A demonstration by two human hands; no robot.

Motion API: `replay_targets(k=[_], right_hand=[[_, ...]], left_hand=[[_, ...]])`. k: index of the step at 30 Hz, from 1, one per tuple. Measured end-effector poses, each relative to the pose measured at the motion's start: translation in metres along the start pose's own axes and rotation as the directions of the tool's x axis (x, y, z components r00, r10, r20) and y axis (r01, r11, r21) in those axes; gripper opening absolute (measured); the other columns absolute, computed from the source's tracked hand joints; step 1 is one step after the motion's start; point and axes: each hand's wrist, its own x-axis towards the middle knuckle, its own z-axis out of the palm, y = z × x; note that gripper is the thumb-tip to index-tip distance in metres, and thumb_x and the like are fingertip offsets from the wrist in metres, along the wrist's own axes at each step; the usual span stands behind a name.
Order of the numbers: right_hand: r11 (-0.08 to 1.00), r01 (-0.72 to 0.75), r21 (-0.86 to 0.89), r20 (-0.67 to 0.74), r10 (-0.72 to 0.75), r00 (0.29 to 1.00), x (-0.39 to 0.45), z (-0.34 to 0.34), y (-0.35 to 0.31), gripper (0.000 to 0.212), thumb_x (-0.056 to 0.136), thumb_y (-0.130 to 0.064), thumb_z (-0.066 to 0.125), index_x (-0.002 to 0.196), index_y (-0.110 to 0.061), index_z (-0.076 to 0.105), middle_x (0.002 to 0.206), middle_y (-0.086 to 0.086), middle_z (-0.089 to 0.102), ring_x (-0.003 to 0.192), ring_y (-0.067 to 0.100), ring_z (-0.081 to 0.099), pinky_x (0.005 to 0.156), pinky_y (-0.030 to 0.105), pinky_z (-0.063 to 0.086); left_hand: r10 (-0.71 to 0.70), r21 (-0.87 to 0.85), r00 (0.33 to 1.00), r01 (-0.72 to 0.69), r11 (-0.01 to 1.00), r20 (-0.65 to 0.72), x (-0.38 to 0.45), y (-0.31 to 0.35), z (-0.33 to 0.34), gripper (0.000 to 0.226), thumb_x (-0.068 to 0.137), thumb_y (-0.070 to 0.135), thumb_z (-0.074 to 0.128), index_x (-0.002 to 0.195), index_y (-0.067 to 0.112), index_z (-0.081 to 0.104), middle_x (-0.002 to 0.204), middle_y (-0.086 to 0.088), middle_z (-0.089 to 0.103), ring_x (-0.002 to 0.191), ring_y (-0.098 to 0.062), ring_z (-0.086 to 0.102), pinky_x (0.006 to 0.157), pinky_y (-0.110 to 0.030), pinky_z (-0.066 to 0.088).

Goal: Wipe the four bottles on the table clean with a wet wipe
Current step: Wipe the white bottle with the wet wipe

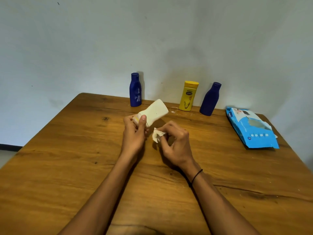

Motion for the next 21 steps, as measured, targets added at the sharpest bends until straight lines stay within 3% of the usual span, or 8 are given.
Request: replay_targets(k=[2, 6, 11, 14, 18, 21], right_hand=[[0.994, -0.11, 0.022, -0.091, 0.111, 0.99, 0.002, -0.002, 0.004, 0.013, 0.09, -0.003, 0.07, 0.097, -0.014, 0.073, 0.094, -0.005, 0.066, 0.086, 0.009, 0.062, 0.068, 0.024, 0.051], [0.936, -0.327, 0.126, -0.179, 0.346, 0.921, 0.005, -0.004, 0.015, 0.013, 0.091, -0.007, 0.073, 0.097, -0.019, 0.074, 0.093, -0.01, 0.07, 0.088, 0.006, 0.065, 0.071, 0.023, 0.055], [0.858, -0.443, 0.261, -0.144, 0.488, 0.861, 0.008, -0.005, 0.025, 0.015, 0.09, -0.007, 0.074, 0.096, -0.02, 0.077, 0.09, -0.007, 0.074, 0.087, 0.011, 0.07, 0.078, 0.042, 0.061], [0.832, -0.474, 0.288, -0.12, 0.522, 0.844, 0.009, -0.003, 0.027, 0.015, 0.09, -0.008, 0.075, 0.097, -0.021, 0.078, 0.092, -0.006, 0.075, 0.089, 0.012, 0.071, 0.079, 0.046, 0.062], [0.817, -0.501, 0.287, -0.134, 0.552, 0.823, 0.011, -0.002, 0.029, 0.016, 0.091, -0.012, 0.076, 0.102, -0.023, 0.077, 0.096, -0.009, 0.075, 0.091, 0.01, 0.07, 0.081, 0.043, 0.062], [0.823, -0.503, 0.266, -0.134, 0.548, 0.826, 0.011, -0.001, 0.029, 0.017, 0.092, -0.014, 0.075, 0.108, -0.022, 0.076, 0.1, -0.01, 0.074, 0.092, 0.006, 0.068, 0.08, 0.034, 0.061]], left_hand=[[0.086, 0.16, 0.996, -0.088, 0.983, 0.015, 0.004, 0.004, -0.009, 0.039, 0.103, 0.049, 0.054, 0.131, 0.025, 0.041, 0.131, -0.001, 0.062, 0.113, -0.018, 0.066, 0.086, -0.036, 0.06], [0.27, 0.303, 0.962, -0.27, 0.914, 0.042, 0.007, 0.018, -0.019, 0.04, 0.102, 0.04, 0.06, 0.137, 0.022, 0.053, 0.134, 0.001, 0.062, 0.109, -0.008, 0.062, 0.074, -0.017, 0.051], [0.425, 0.511, 0.869, -0.494, 0.704, 0.254, 0.038, 0.04, -0.02, 0.056, 0.102, 0.031, 0.062, 0.156, 0.031, 0.047, 0.138, -0.007, 0.063, 0.117, -0.016, 0.062, 0.102, -0.037, 0.055], [0.443, 0.574, 0.835, -0.548, 0.608, 0.327, 0.066, 0.057, -0.007, 0.063, 0.102, 0.029, 0.064, 0.16, 0.025, 0.039, 0.141, -0.013, 0.061, 0.124, -0.025, 0.061, 0.106, -0.043, 0.053], [0.5, 0.571, 0.79, -0.607, 0.553, 0.354, 0.097, 0.078, 0.015, 0.044, 0.101, 0.03, 0.068, 0.137, 0.021, 0.045, 0.13, -0.015, 0.066, 0.11, -0.029, 0.068, 0.086, -0.037, 0.059], [0.508, 0.569, 0.757, -0.649, 0.505, 0.412, 0.113, 0.079, 0.027, 0.033, 0.102, 0.028, 0.067, 0.128, 0.018, 0.049, 0.127, -0.015, 0.068, 0.109, -0.03, 0.068, 0.087, -0.044, 0.061]])
